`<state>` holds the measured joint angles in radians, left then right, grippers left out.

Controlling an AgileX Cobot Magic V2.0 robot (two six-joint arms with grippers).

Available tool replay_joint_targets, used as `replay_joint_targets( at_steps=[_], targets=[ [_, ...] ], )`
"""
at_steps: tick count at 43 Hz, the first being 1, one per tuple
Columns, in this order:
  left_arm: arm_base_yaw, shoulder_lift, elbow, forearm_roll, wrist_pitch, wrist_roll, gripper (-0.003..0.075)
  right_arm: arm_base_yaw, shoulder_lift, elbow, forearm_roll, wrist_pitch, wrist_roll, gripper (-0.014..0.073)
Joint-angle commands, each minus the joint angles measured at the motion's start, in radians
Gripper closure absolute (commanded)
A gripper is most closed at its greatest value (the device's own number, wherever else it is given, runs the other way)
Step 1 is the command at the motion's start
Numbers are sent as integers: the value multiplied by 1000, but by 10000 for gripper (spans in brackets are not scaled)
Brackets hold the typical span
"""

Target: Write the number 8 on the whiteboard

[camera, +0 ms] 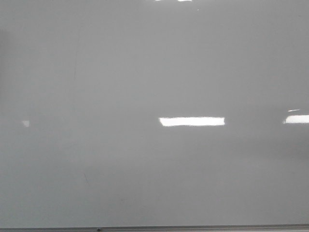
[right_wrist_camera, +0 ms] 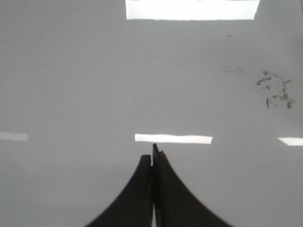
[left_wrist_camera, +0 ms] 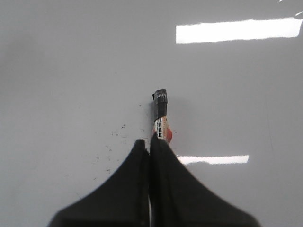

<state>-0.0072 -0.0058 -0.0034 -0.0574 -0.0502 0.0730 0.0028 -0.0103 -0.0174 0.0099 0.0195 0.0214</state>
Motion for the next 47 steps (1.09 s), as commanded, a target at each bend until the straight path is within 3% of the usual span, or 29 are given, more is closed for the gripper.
replay_joint_targets(
  at_steps=[1, 15, 26, 47],
  targets=[
    [1, -12, -83, -6, -66, -12, 741, -6, -17, -125, 14, -6, 2, 662],
    [1, 133, -463, -6, 252, -12, 741, -6, 170, -510, 14, 275, 2, 662],
    [1, 333, -695, -6, 479, -12, 741, -6, 373, -705, 14, 455, 2, 662],
    [1, 524, -653, -6, 532, -12, 741, -6, 613, -704, 12, 472, -27, 662]
  ],
)
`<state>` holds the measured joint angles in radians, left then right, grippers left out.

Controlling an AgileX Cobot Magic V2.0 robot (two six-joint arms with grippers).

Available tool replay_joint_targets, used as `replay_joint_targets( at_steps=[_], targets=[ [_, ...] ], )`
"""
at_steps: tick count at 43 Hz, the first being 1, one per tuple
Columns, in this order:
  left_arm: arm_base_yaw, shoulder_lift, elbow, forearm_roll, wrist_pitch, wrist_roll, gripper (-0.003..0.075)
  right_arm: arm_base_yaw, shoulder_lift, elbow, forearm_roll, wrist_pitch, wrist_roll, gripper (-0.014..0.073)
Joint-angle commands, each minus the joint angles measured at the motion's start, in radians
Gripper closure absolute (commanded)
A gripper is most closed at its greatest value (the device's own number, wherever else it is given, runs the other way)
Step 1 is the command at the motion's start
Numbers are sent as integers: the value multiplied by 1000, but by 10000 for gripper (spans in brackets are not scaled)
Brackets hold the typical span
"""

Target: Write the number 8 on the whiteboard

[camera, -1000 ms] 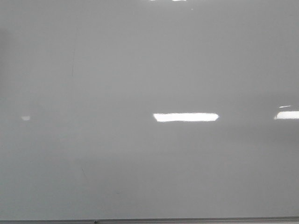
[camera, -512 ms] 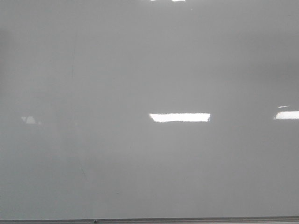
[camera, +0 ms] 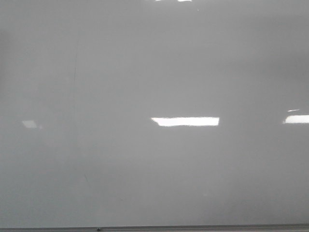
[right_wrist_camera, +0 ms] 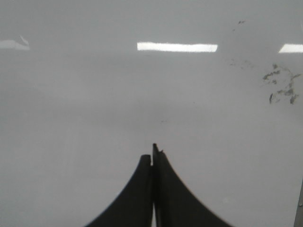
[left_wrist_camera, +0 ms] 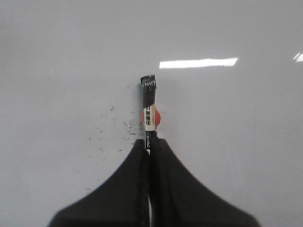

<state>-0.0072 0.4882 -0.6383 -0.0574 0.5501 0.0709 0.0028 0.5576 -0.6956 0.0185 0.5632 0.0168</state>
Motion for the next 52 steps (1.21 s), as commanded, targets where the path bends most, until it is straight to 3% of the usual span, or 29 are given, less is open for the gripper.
replay_joint_targets(
  at_steps=[1, 7, 12, 15, 19, 21, 25, 52],
  targets=[
    [1, 37, -15, -6, -71, -10, 741, -6, 56, -26, 4, -66, -34, 661],
    [1, 74, 3, -6, -85, -10, 741, -6, 110, -26, 5, -24, -88, 615],
    [1, 118, 5, -6, -78, -10, 710, -6, 141, -26, 5, -7, -92, 417],
    [1, 157, 5, -6, -72, -10, 614, -6, 154, -26, 5, -3, -92, 233],
    [1, 212, 3, -6, -80, -10, 401, -6, 170, -26, 8, 1, -92, 71],
    [1, 248, -2, -6, -88, -10, 290, -6, 172, -26, 8, 4, -92, 42],
    [1, 320, -26, -6, -92, -10, 182, -6, 172, -26, 8, 4, -92, 49],
    [1, 792, -191, -6, -266, -10, 311, -6, 172, -26, 8, 4, -92, 55]
  ],
)
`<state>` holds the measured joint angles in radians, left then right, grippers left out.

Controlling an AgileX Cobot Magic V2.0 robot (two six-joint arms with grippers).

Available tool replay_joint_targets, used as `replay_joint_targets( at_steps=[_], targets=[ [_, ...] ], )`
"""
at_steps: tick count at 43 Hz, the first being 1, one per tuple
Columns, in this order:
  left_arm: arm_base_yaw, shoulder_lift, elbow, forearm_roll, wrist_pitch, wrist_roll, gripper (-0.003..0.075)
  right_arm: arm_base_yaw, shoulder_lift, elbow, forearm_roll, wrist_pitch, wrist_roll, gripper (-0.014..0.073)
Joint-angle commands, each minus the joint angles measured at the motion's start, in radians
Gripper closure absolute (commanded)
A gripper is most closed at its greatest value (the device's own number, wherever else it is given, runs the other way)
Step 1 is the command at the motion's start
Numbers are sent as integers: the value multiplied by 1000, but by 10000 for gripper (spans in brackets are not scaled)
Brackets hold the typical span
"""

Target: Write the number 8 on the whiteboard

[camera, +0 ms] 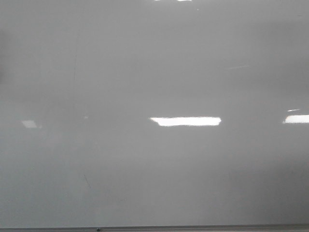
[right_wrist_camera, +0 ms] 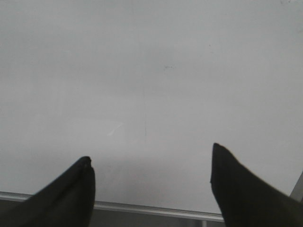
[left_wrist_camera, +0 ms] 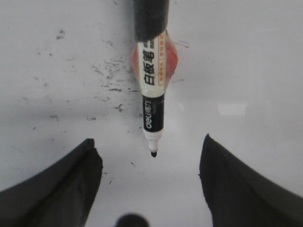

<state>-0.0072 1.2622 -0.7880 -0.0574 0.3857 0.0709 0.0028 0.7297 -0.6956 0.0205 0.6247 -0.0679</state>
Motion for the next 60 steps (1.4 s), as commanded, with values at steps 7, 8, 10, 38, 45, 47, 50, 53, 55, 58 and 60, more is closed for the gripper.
replay_joint_targets(
  at_steps=[7, 8, 10, 38, 45, 47, 50, 53, 55, 58, 60],
  targets=[
    [1, 80, -52, -6, -167, -10, 347, -6, 0, -26, 6, -56, -8, 55],
    [1, 88, -52, -6, -179, -10, 353, -6, 0, -26, 6, -56, -8, 55],
    [1, 105, -54, -6, -200, -10, 365, -6, 0, -26, 6, -56, -8, 55],
    [1, 159, -56, -6, -275, -10, 599, -6, 0, -26, 6, -55, -8, 55],
    [1, 144, -59, -6, -231, -10, 652, -6, -2, -26, 6, -64, -8, 55],
    [1, 131, -61, -6, -201, -10, 665, -6, -2, -29, 6, -67, -8, 55],
    [-1, 100, -74, -6, -139, -7, 684, -6, -2, -38, 6, -69, -8, 55],
    [-7, 68, -96, 0, -53, -4, 703, -6, -2, -44, 6, -66, -8, 55],
    [-14, 47, -118, 11, 0, 1, 715, -6, -2, -48, 6, -59, -8, 55],
    [-40, 14, -161, 11, 105, 61, 735, -6, -2, -49, 6, -55, -8, 55],
    [-58, 1, -185, 11, 162, 101, 741, -6, -2, -49, 10, -53, -7, 55]
  ],
)
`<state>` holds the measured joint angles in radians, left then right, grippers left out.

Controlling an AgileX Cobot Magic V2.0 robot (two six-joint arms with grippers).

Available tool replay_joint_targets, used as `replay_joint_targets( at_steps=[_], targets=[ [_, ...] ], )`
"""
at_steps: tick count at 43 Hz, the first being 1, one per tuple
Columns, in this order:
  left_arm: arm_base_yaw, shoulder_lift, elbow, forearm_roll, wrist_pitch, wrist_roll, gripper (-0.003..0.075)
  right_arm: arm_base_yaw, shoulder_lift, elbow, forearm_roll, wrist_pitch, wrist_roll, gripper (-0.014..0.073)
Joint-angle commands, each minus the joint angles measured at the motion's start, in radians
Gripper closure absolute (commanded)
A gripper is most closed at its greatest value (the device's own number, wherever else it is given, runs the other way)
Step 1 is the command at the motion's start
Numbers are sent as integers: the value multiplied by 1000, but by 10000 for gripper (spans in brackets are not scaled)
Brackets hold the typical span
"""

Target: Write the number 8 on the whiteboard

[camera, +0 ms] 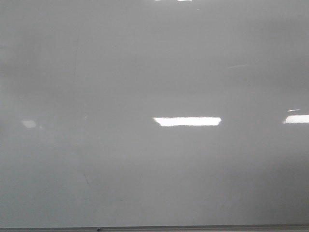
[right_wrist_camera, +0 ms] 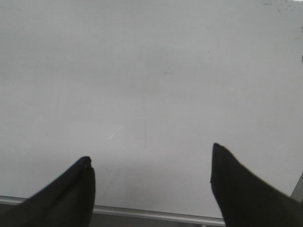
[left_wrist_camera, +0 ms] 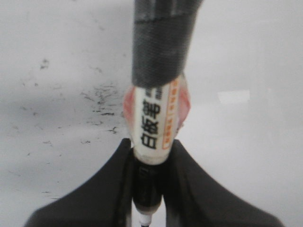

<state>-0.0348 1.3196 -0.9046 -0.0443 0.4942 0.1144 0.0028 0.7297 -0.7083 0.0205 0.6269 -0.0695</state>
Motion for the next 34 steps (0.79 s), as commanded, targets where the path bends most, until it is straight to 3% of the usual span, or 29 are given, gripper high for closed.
replay_joint_targets(
  at_steps=[1, 13, 21, 34],
  targets=[
    [-40, -61, -82, -2, 82, 65, 741, -6, -2, -36, 16, -54, -5, 55],
    [-223, -22, -225, -134, 411, 402, 741, -6, 53, -70, 57, 7, -6, 55],
    [-347, 24, -251, -313, 497, 667, 741, 19, 132, -139, 67, 89, -54, 55],
    [-575, 81, -255, -311, 494, 720, 741, 242, 270, -207, 188, 181, -383, 55]
  ],
)
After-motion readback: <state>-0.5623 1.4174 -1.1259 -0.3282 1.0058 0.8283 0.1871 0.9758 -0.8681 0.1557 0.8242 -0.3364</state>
